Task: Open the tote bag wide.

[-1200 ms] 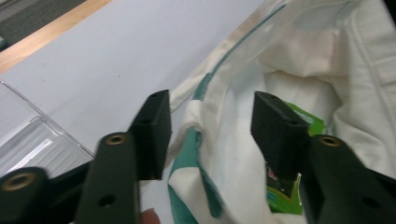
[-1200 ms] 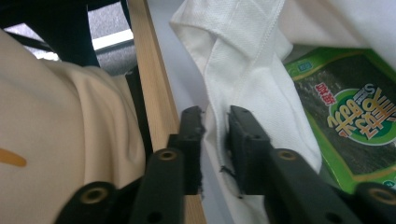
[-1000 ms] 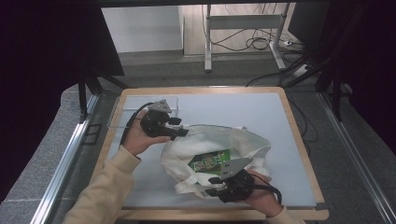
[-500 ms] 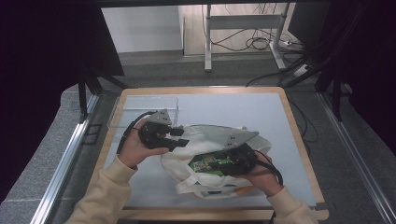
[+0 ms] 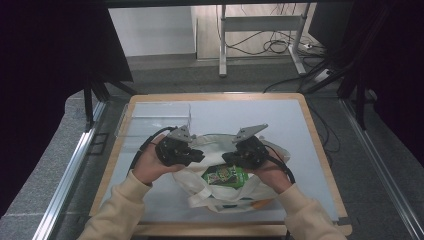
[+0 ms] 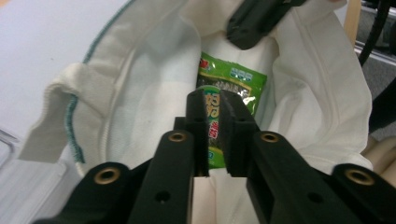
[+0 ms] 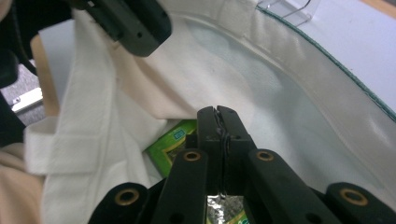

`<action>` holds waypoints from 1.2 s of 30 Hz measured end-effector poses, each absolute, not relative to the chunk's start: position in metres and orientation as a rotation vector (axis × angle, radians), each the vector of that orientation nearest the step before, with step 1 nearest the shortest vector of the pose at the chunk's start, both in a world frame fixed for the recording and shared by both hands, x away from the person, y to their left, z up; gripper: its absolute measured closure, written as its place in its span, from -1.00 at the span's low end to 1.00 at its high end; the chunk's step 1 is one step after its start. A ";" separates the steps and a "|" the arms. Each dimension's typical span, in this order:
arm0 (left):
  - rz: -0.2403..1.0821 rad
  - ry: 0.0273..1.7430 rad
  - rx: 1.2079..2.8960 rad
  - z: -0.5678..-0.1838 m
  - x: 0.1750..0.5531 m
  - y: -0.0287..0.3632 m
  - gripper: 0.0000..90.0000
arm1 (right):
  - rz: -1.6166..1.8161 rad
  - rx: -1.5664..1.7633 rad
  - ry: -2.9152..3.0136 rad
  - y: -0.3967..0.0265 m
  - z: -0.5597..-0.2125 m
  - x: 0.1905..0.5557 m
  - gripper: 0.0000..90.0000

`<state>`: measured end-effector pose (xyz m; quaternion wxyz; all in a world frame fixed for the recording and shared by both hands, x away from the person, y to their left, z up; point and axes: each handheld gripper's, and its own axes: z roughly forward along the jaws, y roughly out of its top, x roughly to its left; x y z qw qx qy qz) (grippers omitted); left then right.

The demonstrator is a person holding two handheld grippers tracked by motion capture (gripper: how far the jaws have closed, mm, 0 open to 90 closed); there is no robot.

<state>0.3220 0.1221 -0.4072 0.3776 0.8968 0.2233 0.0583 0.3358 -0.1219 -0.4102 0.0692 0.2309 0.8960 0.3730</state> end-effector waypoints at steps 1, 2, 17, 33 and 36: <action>0.143 0.570 2.292 -0.408 0.322 0.122 0.88 | 1.111 0.698 2.702 -0.119 -0.411 0.338 0.97; 0.138 0.569 2.293 -0.409 0.321 0.122 0.91 | 1.099 0.696 2.710 -0.116 -0.413 0.341 0.97; 0.132 0.558 2.317 -0.416 0.309 0.129 1.00 | 1.013 0.629 2.807 -0.073 -0.431 0.350 0.97; 0.116 0.557 2.316 -0.420 0.309 0.130 1.00 | 0.898 0.570 2.874 -0.057 -0.480 0.350 0.97; 0.122 0.547 2.327 -0.420 0.308 0.130 1.00 | 0.876 0.549 2.854 -0.054 -0.483 0.354 0.97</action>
